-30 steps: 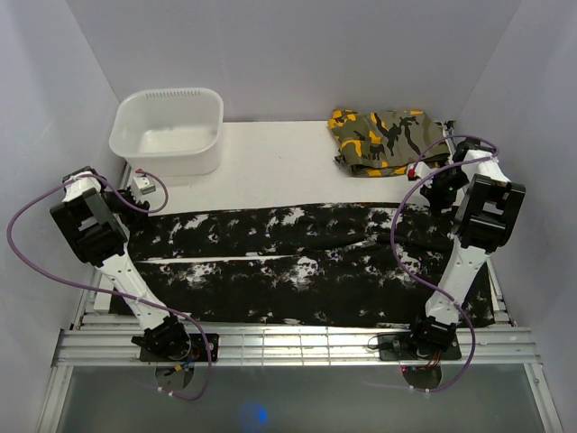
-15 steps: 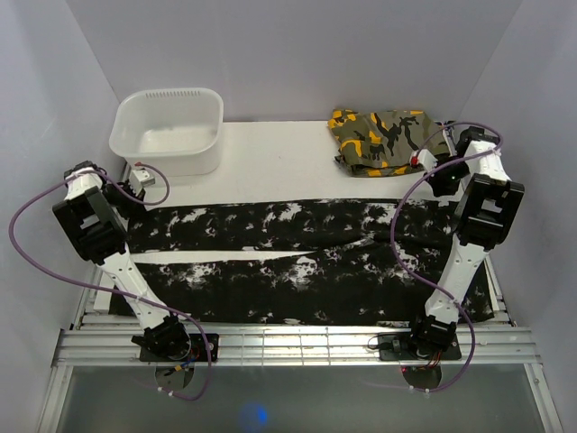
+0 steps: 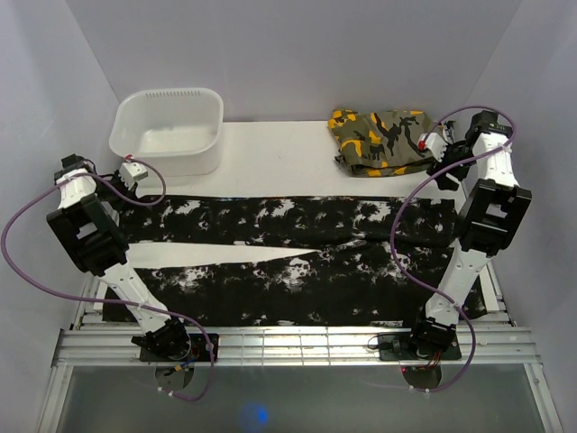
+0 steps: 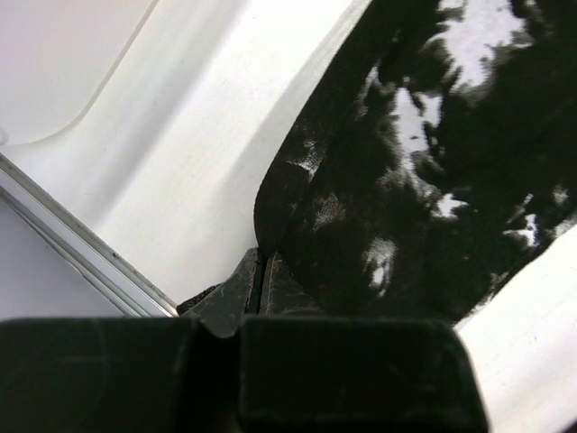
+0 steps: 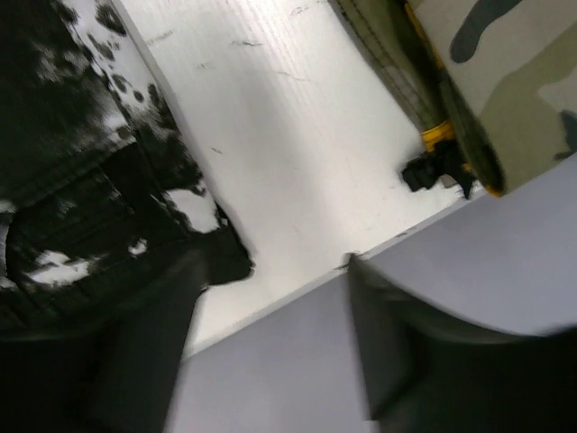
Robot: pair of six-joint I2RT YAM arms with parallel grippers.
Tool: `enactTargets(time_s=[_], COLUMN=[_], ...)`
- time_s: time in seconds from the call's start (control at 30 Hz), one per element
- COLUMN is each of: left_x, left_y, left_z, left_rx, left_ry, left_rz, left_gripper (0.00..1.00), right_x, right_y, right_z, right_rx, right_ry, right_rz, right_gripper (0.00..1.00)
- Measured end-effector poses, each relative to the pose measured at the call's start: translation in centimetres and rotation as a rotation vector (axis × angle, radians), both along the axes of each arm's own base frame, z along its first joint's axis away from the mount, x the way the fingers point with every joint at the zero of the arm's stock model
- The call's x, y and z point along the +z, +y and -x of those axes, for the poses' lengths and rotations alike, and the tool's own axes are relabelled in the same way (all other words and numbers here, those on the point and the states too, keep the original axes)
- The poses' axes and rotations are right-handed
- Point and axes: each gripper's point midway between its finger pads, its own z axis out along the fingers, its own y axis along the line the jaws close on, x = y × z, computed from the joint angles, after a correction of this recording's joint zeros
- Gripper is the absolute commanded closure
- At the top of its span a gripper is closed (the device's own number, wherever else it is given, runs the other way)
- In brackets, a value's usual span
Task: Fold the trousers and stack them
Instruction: Fold the trousers
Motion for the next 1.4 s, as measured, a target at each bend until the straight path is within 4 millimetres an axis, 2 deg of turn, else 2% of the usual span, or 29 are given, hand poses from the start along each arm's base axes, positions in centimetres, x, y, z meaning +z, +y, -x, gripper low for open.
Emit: enactTargets(time_s=[0.07,0.23,0.47,0.53,0.63,0.67,0.7,0.73,0.87,1.0,1.1,1.17,1.27,1.4], left_x=[0.2,-0.9,-2.1,-2.3,-2.3,-2.3,-2.3,-2.3,-2.1,-0.8,0.9,2.0,3.0,3.7], left_y=[-0.4,-0.9,-1.3,-1.3,-1.3,-1.2,-1.2,-1.2,-1.1,-0.1,0.6,0.7,0.8,0.7], left_z=[0.5,1.5,2.3,2.4,2.4,2.4,2.5,2.5,2.3,1.0,-0.6,-1.4,-2.0,-1.2], left_rx=[-0.009,-0.024,-0.025,-0.024,-0.024,-0.022,-0.021,-0.019,0.005,0.055,0.097,0.118,0.136,0.147], left_ry=[-0.006,0.007,0.035,0.04,0.041,0.041,0.042,0.042,0.05,0.03,-0.007,-0.034,-0.067,-0.088], left_rz=[-0.005,-0.001,0.006,0.004,0.002,0.002,0.002,0.002,0.012,0.017,0.044,0.066,0.096,0.114], left_gripper=[1.0,1.0,1.0,1.0,1.0,1.0,1.0,1.0,1.0,1.0,1.0,1.0,1.0,1.0], right_x=[-0.5,-2.7,-8.3,-8.7,-9.0,-9.1,-9.1,-9.1,-8.8,-7.3,-4.2,-2.2,1.6,5.2], right_y=[0.3,1.2,1.8,1.9,2.2,2.5,2.7,2.9,2.8,2.4,2.3,2.4,2.9,3.2], right_z=[0.3,0.5,1.4,1.7,2.4,2.9,3.4,3.7,3.6,1.4,-1.3,-2.2,-2.4,-0.1], right_rx=[-0.011,-0.034,-0.036,-0.025,-0.002,0.008,0.013,0.02,0.012,-0.018,-0.033,-0.031,-0.019,0.013], right_ry=[0.023,0.08,0.186,0.195,0.205,0.22,0.236,0.248,0.262,0.206,0.092,0.026,-0.067,-0.14], right_rz=[-0.012,-0.058,-0.093,-0.095,-0.098,-0.101,-0.103,-0.1,-0.084,-0.1,-0.125,-0.134,-0.138,-0.108], right_gripper=[0.13,0.12,0.12,0.14,0.52,0.73,0.85,0.92,0.92,0.92,0.92,0.92,0.92,0.92])
